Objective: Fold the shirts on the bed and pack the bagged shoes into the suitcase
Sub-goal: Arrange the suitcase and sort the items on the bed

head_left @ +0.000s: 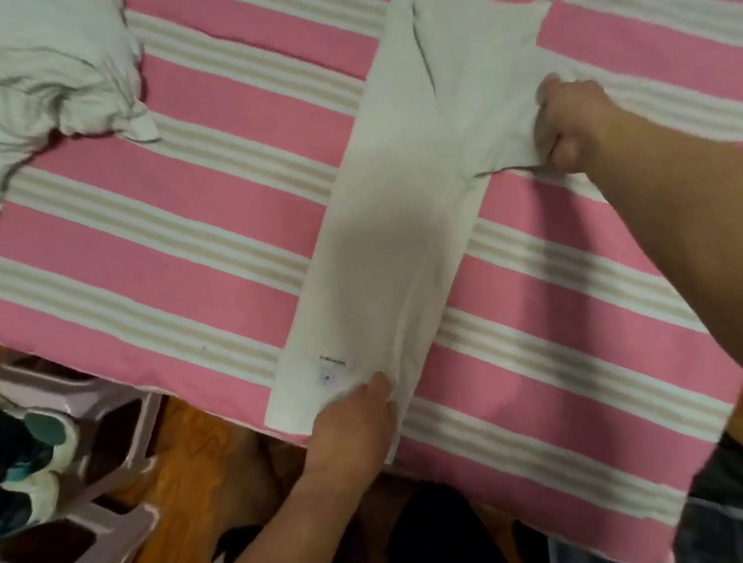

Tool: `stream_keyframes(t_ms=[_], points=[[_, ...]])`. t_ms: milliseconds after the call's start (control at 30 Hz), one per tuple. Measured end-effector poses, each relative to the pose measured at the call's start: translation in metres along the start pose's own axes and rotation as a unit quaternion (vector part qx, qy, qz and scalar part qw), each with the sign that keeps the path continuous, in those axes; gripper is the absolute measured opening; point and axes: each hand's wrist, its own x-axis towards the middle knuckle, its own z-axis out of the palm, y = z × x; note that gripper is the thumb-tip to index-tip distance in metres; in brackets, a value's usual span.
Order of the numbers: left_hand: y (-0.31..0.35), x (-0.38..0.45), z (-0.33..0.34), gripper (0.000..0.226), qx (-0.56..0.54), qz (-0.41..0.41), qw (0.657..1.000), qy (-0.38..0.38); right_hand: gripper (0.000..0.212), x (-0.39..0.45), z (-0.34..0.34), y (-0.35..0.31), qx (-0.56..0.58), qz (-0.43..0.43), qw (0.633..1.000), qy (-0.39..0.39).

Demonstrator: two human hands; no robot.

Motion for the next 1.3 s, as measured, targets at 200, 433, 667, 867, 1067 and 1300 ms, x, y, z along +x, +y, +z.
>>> stream_keyframes(t_ms=[200,433,667,867,1067,1300], points=[[-0.003,-0.005,0.042,0.037,0.096,0.073,0.993,-0.005,0.052,0.013,-0.010,0.023,0.003,-0.012,1.000,-0.019],[0.017,-0.018,0.021,0.037,0.212,0.078,0.973,-0.049,0.030,0.008,-0.028,0.009,-0.080,-0.030,0.996,-0.008],[0.023,0.008,0.026,0.026,0.323,0.115,0.927,-0.153,0.051,0.013,-0.037,0.028,-0.011,0.020,0.998,-0.066],[0.033,0.064,-0.053,0.055,0.107,0.079,0.931,-0.341,0.013,0.020,-0.041,0.027,0.041,0.063,0.995,-0.066],[0.059,0.217,-0.136,0.013,0.071,0.205,0.953,0.212,0.025,0.034,-0.036,0.025,0.173,0.115,0.975,-0.074],[0.082,0.314,-0.163,0.051,0.056,0.237,0.915,0.321,0.020,0.019,-0.010,0.042,0.144,-0.012,0.987,0.076]])
